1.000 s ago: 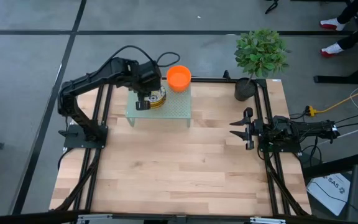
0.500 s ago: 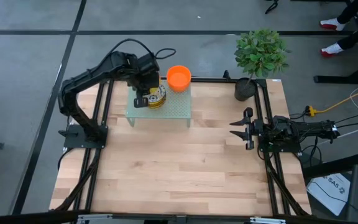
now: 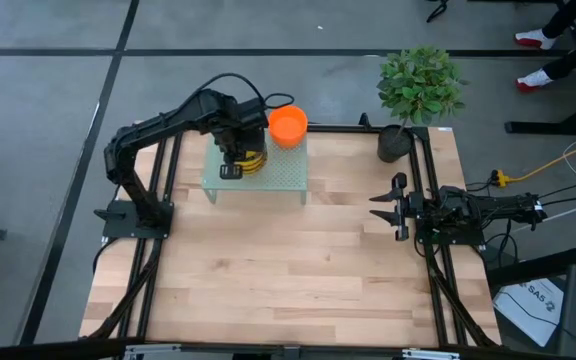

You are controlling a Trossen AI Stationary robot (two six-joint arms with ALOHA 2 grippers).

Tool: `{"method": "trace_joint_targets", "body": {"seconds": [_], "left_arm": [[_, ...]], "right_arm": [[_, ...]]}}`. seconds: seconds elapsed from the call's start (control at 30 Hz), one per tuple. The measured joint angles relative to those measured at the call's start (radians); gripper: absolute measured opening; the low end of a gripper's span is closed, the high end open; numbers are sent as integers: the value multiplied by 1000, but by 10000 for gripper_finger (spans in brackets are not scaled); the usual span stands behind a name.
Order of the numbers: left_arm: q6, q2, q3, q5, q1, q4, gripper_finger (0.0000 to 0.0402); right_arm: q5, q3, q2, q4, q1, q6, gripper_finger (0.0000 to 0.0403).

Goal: Pick & Place Mini bowls
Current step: Stack the yellow bowl on top of the other yellow bowls on the shelf, then return to Home Position

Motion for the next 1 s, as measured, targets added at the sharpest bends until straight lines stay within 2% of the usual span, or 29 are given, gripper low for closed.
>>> {"method": "trace_joint_targets", "body": {"seconds": [0.27, 0.63, 1.0], "left_arm": [[-73, -6, 17, -23, -5, 0, 58], [-99, -6, 58, 44, -61, 0, 106], [-116, -43, 58, 47, -119, 0, 116]], "right_arm": [[0, 0, 0, 0, 0, 0, 156], [0, 0, 0, 0, 0, 0, 156], [0, 0, 0, 0, 0, 0, 156]]}}
